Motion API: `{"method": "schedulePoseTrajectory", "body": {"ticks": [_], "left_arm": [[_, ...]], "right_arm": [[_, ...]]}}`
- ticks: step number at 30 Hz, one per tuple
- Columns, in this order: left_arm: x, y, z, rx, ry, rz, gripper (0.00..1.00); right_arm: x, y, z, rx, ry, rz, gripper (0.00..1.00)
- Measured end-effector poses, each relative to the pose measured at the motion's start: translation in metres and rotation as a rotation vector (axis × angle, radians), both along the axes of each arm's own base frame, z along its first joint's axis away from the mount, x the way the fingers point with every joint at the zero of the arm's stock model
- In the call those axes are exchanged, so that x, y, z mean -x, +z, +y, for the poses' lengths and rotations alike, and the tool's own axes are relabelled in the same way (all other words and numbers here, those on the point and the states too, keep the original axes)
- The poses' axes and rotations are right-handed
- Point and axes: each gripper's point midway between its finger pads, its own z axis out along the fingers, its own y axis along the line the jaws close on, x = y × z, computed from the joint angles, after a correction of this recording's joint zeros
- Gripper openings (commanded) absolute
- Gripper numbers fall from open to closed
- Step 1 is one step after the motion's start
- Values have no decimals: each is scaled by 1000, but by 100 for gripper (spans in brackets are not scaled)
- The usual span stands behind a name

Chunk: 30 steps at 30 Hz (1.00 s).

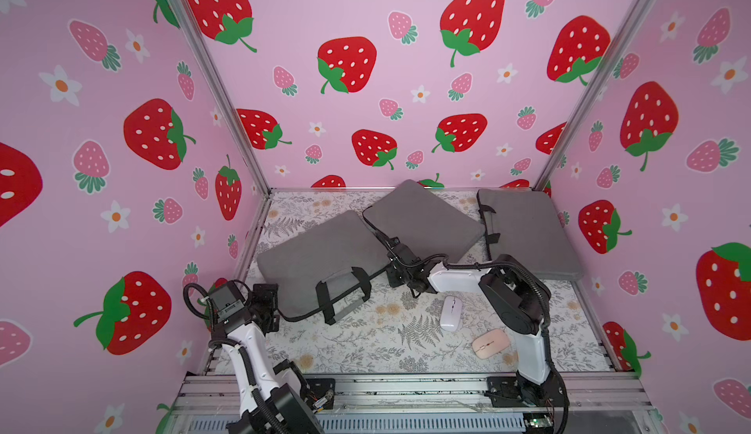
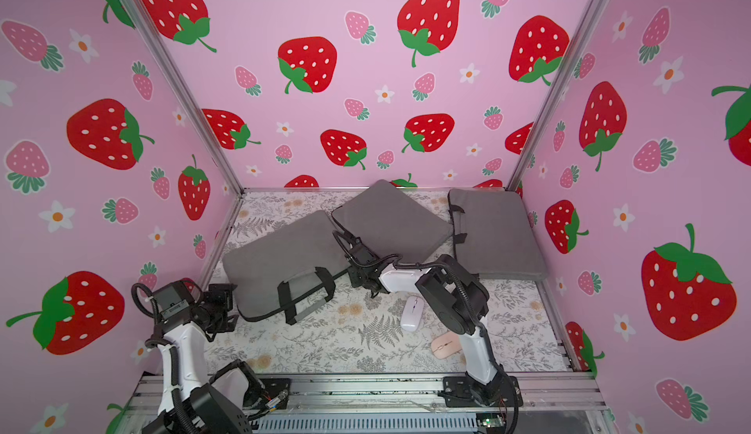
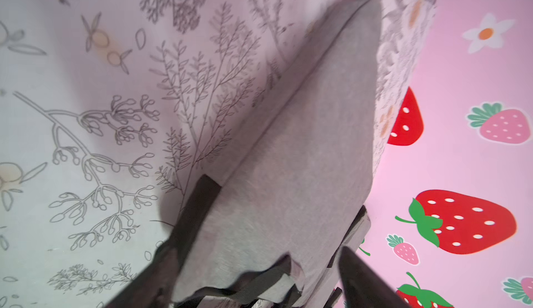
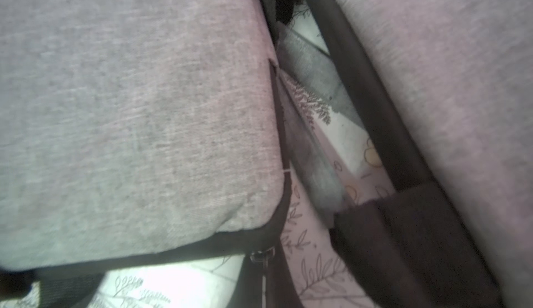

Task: Put the mouse into the laptop bag
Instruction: Zip the zipper on the zippered laptop bag.

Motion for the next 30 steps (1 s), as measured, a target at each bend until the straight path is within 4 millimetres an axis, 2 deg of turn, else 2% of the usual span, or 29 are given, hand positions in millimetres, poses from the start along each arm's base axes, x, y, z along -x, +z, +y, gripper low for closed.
{"method": "schedulePoseTrajectory", "body": {"ticks": [3, 5, 6, 9, 11, 13, 18, 21, 25, 30], "left_arm": [[-4, 14, -4, -9, -16, -33, 99], [-9, 16, -18, 20, -54, -61, 99], [-12, 14, -28, 27, -83, -72, 99], [-19, 5, -73, 63, -213, -91, 99], [-20, -1, -106, 80, -308, -98, 99], [-18, -3, -131, 76, -378, -106, 99], [-20, -5, -169, 35, -474, -144, 99], [-23, -12, -183, -2, -504, -131, 99], [-34, -24, -183, -40, -487, -108, 100], [-43, -38, -184, -45, -480, -80, 98]], "right_arm": [[8, 0, 5, 12, 11, -13, 0], [15, 0, 10, 18, 25, -20, 0], [19, 0, 12, 23, 32, -22, 0], [31, 0, 19, 33, 55, -32, 0], [40, 0, 24, 43, 72, -41, 0], [48, 0, 28, 51, 86, -47, 0], [70, -1, 40, 60, 135, -57, 0], [88, 0, 50, 64, 184, -65, 0], [116, 3, 65, 53, 272, -83, 0], [148, 18, 87, -11, 379, -121, 0]]}}
